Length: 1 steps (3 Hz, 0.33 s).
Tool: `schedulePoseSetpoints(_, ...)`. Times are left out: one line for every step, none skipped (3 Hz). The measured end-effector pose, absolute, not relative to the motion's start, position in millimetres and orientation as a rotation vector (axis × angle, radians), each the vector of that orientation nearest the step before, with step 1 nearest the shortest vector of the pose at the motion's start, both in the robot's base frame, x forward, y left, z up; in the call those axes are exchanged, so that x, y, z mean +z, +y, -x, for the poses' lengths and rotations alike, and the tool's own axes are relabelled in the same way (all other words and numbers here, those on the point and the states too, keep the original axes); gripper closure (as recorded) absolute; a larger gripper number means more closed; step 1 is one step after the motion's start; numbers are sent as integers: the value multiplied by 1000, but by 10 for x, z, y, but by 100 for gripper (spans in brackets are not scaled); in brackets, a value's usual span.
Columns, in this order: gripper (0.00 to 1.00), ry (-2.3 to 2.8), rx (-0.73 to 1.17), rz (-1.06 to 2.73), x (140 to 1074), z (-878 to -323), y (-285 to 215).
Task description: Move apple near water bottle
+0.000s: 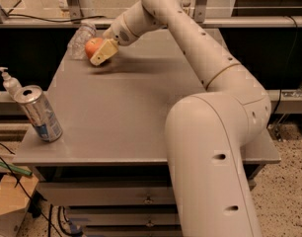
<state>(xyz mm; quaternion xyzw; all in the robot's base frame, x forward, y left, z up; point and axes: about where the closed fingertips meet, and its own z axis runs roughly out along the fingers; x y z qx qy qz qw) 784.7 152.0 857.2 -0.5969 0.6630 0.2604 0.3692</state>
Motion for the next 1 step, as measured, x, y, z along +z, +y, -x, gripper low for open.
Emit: schedulePoseSetpoints(0,1702,669,1532,8571,-7846,1522)
